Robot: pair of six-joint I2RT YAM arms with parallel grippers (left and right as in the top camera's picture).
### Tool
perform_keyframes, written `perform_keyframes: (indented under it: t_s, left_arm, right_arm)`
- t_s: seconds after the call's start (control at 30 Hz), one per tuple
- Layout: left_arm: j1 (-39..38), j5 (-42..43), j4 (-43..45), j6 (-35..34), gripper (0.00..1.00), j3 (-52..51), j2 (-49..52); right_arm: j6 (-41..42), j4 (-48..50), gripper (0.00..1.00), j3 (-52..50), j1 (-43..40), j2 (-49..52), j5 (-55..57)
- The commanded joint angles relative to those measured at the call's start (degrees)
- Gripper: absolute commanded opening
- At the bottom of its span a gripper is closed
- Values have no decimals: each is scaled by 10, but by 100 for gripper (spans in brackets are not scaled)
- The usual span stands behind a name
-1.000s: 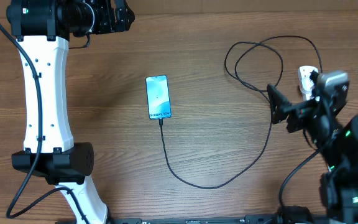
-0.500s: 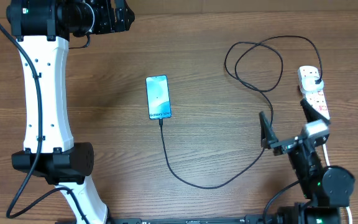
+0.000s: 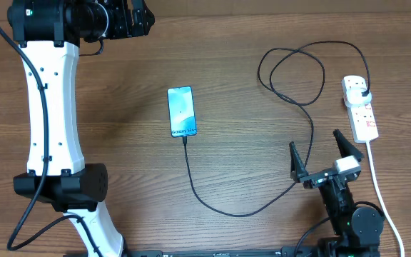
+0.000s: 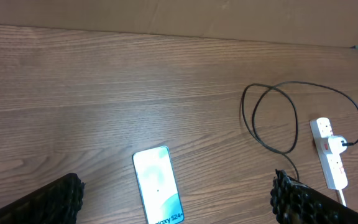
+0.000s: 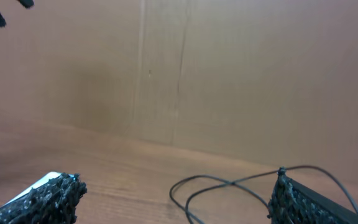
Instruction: Plug charger to phone and switch on socket
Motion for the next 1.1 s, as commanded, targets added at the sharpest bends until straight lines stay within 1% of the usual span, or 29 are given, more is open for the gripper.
perform_keyframes:
  t_s: [0.0, 0.1, 0.2, 1.07]
  left_arm:
    - [2, -2, 1, 7, 100, 1, 4]
    - [2, -2, 1, 7, 100, 1, 4]
    - [2, -2, 1, 7, 100, 1, 4]
    - [2, -2, 1, 7, 100, 1, 4]
  right_arm:
    - [0, -34, 100, -13, 6, -31, 10]
    - [0, -72, 100, -13, 6, -48, 10]
    - [1, -138, 100, -13, 10, -56, 8]
    - [6, -135, 100, -13, 11, -56, 10]
